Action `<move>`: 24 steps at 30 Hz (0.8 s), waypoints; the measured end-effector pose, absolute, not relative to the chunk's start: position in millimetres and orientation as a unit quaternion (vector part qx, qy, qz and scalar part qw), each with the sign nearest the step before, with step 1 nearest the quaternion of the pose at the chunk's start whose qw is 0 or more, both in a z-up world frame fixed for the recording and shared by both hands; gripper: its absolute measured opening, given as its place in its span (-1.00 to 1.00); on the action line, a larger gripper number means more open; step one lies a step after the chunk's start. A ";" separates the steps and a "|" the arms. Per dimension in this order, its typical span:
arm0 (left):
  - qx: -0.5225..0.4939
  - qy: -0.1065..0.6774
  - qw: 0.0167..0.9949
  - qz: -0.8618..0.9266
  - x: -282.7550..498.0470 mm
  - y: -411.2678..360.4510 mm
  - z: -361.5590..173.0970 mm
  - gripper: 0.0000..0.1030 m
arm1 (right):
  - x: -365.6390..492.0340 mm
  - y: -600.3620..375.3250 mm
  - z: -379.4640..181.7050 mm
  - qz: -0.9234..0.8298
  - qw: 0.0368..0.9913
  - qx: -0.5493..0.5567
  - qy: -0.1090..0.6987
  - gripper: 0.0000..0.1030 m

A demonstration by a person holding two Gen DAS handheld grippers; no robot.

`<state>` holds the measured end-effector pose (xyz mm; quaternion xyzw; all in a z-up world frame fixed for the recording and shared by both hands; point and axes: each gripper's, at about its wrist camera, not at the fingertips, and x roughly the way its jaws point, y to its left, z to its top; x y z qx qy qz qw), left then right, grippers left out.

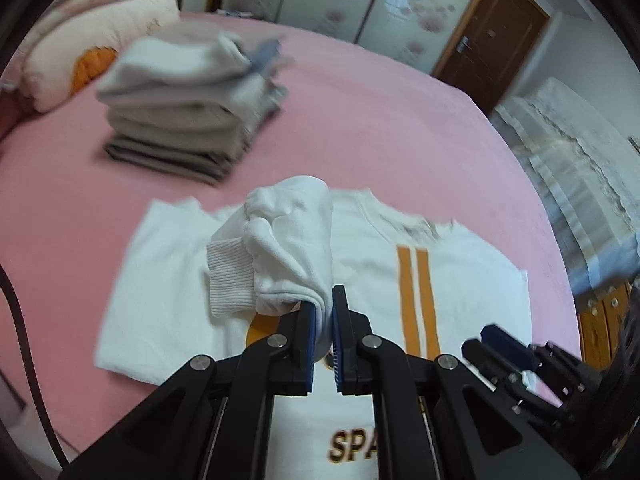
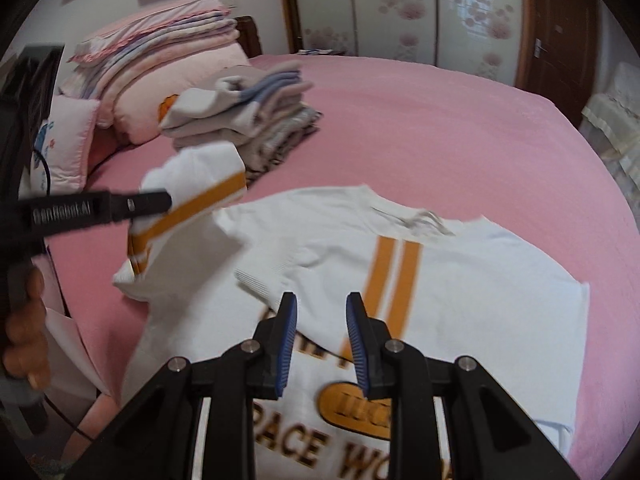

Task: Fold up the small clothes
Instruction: 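Carry the sleeve across the shirt front with the left tool and release it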

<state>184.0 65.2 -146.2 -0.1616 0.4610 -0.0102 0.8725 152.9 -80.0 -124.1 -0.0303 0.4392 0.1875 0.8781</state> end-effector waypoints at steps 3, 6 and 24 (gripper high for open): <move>-0.168 0.482 0.860 -0.029 186.0 47.7 -179.6 -0.90 | 155.7 -97.7 -135.9 0.173 0.875 -0.022 0.452 -0.50; -0.184 0.504 0.842 -0.042 187.7 41.1 -209.9 -0.88 | 157.7 -109.8 -145.9 0.165 0.870 -0.013 0.465 -0.50; -0.020 0.427 0.897 -0.112 168.7 -14.5 -206.2 -0.46 | 162.5 -119.2 -138.1 0.184 0.871 0.000 0.455 -0.50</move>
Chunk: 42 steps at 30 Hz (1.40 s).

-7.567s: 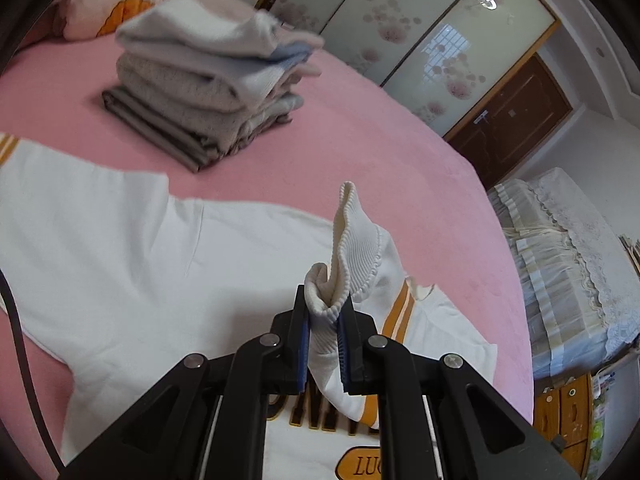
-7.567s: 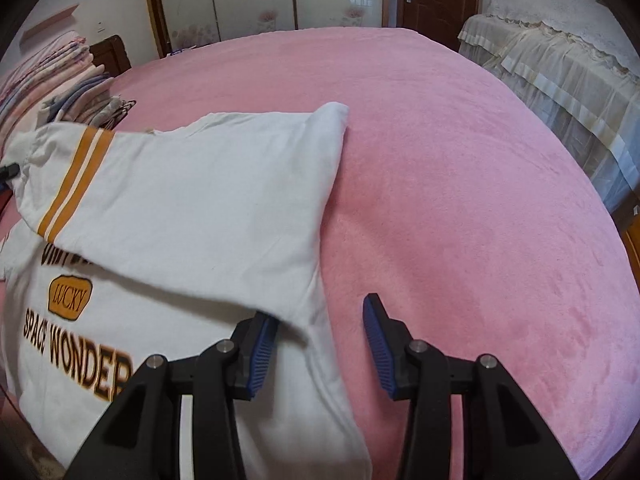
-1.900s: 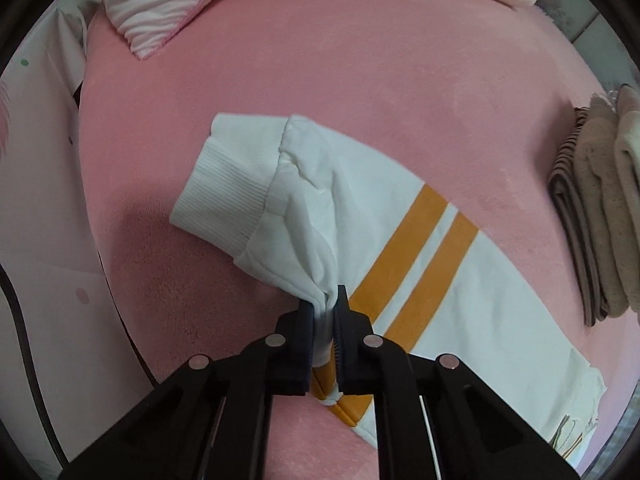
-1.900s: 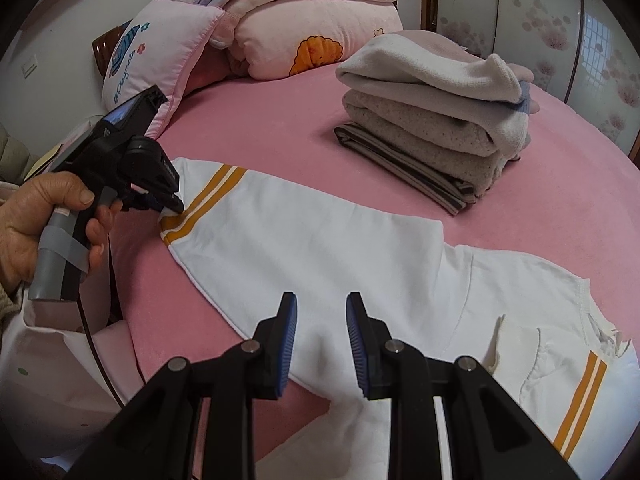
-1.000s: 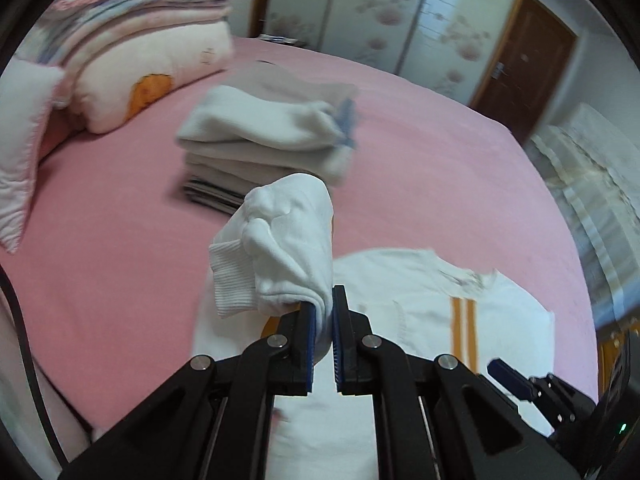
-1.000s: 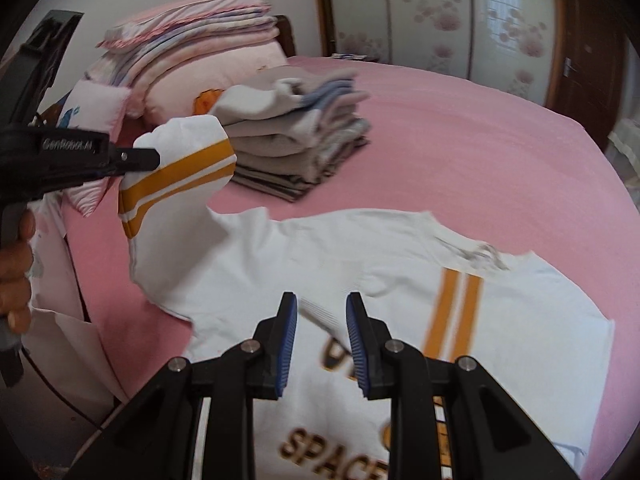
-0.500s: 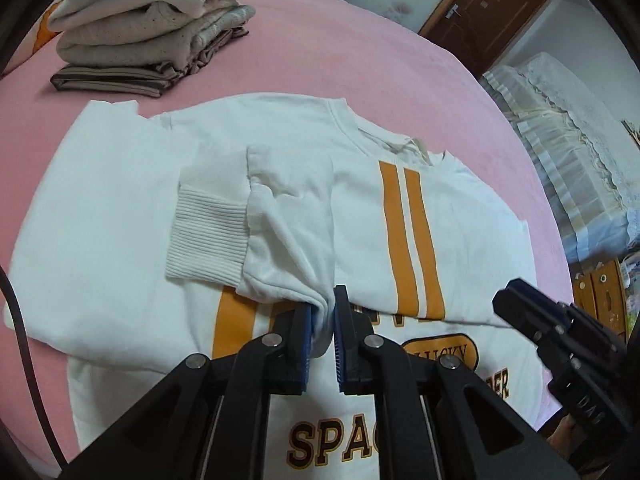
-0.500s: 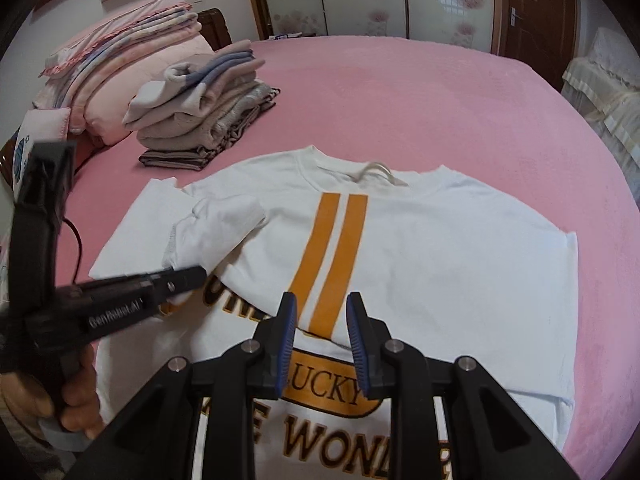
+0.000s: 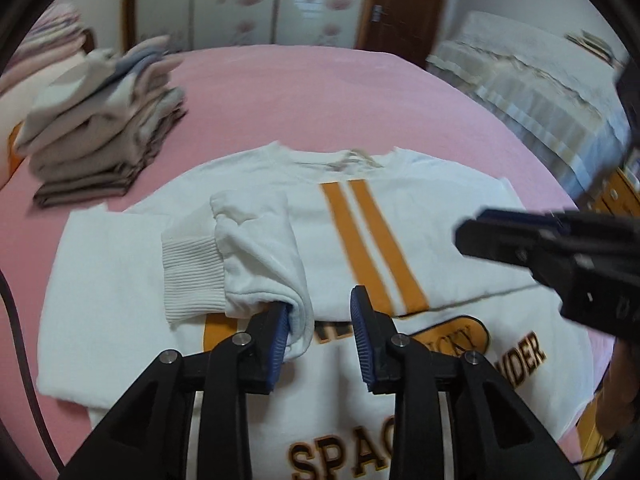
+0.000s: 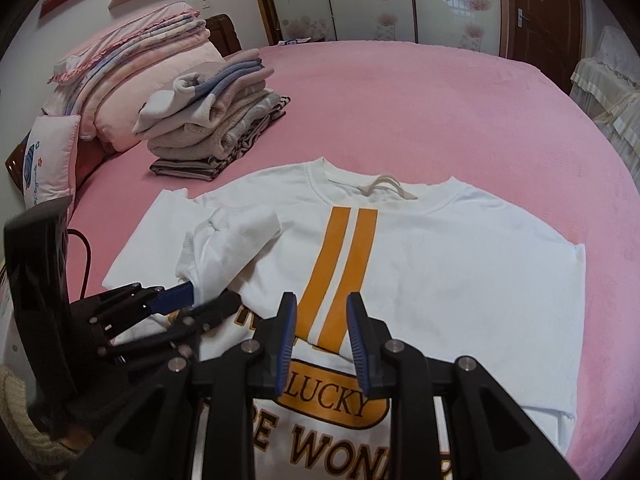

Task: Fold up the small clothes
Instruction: 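Carry the sleeve across the shirt front with the left tool and release it, then move the right tool to the sweatshirt side edge and grasp it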

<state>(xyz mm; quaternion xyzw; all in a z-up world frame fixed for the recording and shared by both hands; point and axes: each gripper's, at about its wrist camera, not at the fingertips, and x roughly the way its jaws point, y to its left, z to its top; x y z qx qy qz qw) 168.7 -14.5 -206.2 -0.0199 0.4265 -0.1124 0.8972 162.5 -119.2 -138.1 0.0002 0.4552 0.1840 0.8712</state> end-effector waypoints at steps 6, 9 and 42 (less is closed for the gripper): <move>0.006 0.425 0.889 -0.174 161.9 -39.9 -212.0 -0.42 | 168.1 -136.3 -137.0 0.164 0.874 0.012 0.457 -0.50; 0.007 0.421 0.885 -0.200 152.8 -46.2 -212.5 -0.17 | 169.6 -141.5 -138.9 0.164 0.871 0.018 0.462 -0.50; -0.128 0.472 0.872 0.022 107.8 151.3 -213.3 0.62 | 149.6 26.0 -192.5 0.297 0.799 -0.244 0.462 -0.39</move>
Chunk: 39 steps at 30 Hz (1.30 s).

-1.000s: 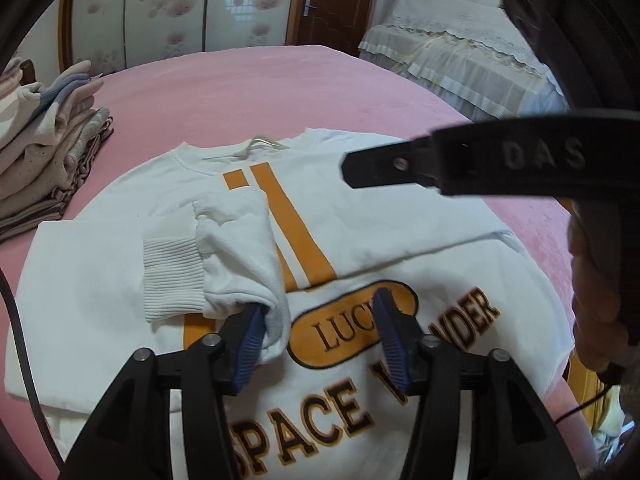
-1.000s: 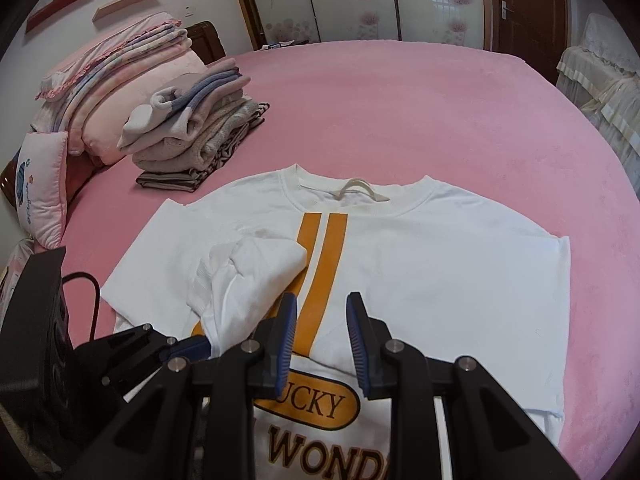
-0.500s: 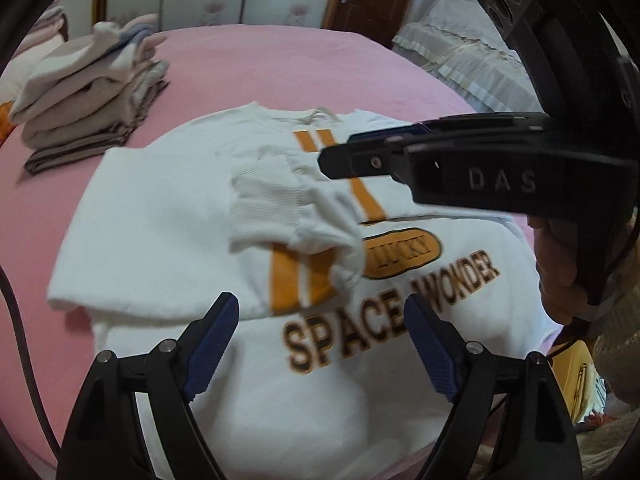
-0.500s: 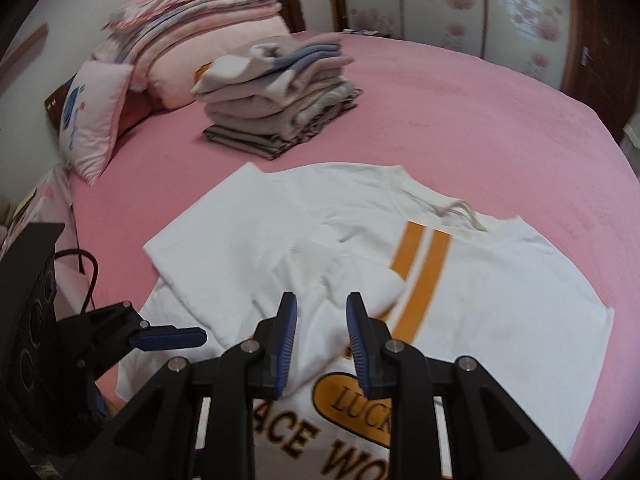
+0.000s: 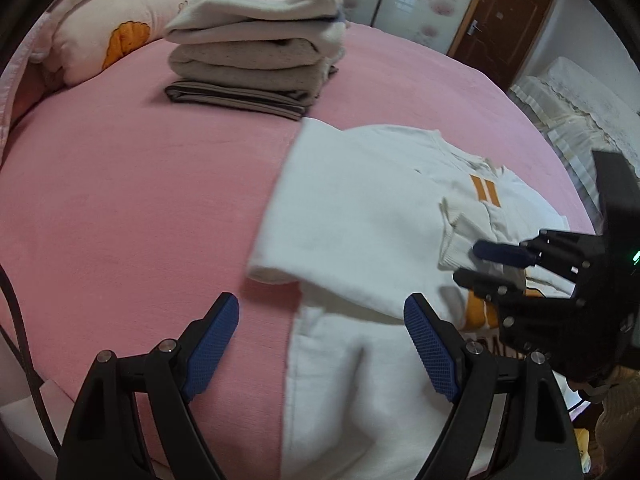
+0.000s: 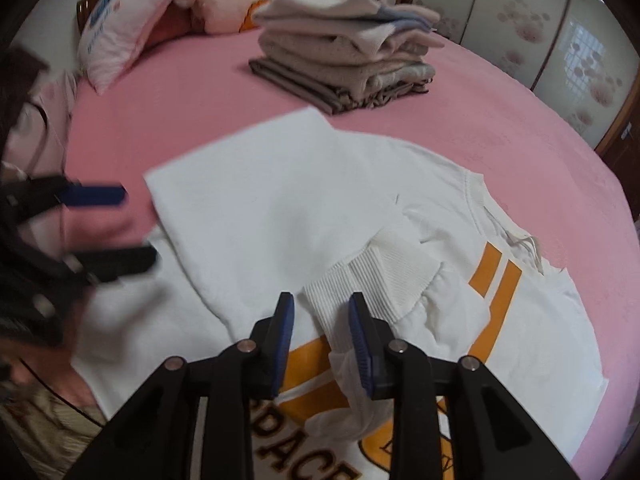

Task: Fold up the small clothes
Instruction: 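Move the right tool to the sweatshirt side edge and grasp it, then lift the side edge with the right tool, fold it over the front, release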

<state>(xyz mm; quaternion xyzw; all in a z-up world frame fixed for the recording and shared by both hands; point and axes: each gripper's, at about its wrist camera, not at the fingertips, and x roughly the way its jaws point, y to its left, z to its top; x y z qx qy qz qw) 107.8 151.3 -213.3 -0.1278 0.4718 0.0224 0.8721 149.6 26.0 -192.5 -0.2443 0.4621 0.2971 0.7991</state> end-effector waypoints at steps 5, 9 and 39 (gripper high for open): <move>-0.134 0.477 0.868 0.029 101.9 157.5 -219.1 0.62 | 140.3 36.4 -209.6 0.276 0.788 -0.323 0.445 -0.34; -0.133 0.483 0.865 0.033 100.3 158.0 -222.8 0.62 | 147.3 31.1 -205.0 0.262 0.801 -0.295 0.451 -0.80; -0.083 0.484 0.870 0.042 150.4 114.5 -250.4 0.62 | 243.5 -184.9 -58.8 0.118 0.935 0.088 0.321 -0.89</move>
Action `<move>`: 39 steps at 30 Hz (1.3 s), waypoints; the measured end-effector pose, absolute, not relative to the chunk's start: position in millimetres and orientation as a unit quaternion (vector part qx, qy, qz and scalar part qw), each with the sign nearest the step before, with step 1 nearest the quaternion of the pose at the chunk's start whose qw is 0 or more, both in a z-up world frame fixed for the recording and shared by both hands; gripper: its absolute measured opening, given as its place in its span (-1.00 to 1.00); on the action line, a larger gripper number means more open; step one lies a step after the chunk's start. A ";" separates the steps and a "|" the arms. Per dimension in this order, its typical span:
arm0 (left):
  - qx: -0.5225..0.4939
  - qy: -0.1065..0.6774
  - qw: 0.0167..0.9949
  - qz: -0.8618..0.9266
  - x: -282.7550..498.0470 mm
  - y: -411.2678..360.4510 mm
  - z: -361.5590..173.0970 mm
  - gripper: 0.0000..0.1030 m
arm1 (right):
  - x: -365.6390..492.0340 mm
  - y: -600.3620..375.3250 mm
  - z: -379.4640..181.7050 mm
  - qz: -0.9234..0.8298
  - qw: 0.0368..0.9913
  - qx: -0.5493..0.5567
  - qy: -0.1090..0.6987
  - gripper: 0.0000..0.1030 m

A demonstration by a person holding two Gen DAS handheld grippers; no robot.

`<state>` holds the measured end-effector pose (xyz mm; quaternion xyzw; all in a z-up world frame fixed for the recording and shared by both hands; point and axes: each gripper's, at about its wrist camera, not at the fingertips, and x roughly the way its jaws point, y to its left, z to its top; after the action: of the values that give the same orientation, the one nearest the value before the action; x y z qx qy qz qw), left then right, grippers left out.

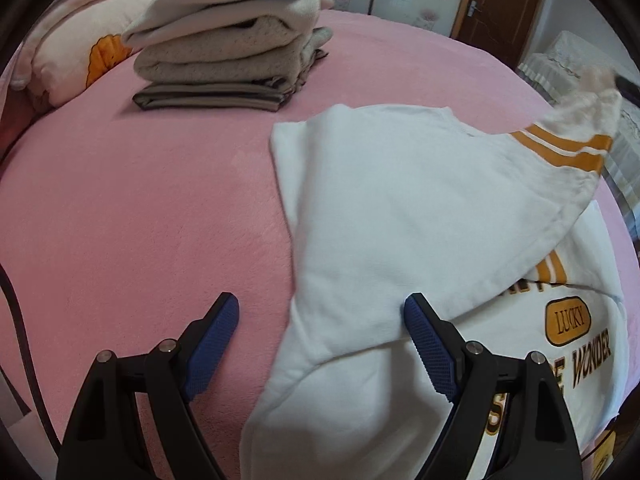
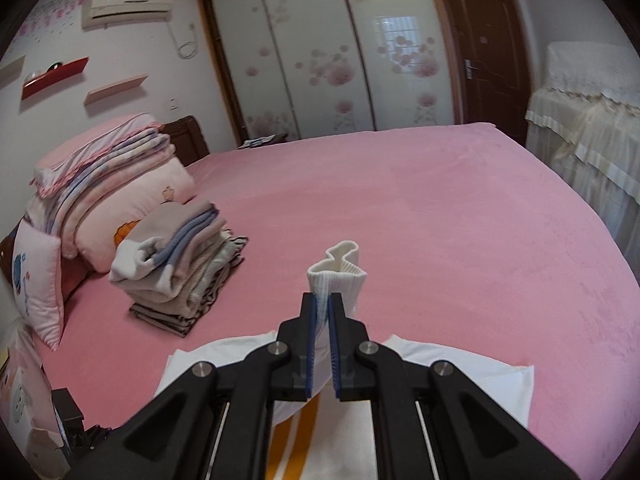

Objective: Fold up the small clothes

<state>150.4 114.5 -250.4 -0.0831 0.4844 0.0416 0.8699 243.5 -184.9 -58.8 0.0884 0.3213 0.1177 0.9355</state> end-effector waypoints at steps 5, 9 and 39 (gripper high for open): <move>-0.095 0.486 0.867 0.056 149.7 126.4 -252.5 0.63 | 243.1 -205.9 -83.6 0.093 0.929 0.099 0.345 -0.89; -0.119 0.491 0.861 0.061 145.7 137.3 -255.1 0.63 | 239.4 -224.3 -108.7 0.072 0.922 0.110 0.364 -0.89; -0.117 0.489 0.862 0.065 171.3 146.1 -240.3 0.64 | 207.7 -311.8 -200.7 0.037 0.851 0.289 0.436 -0.23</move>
<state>171.3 146.1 -240.3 -0.1175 0.4891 0.0646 0.8618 207.7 -311.8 -200.7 0.2888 0.4365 0.0371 0.8513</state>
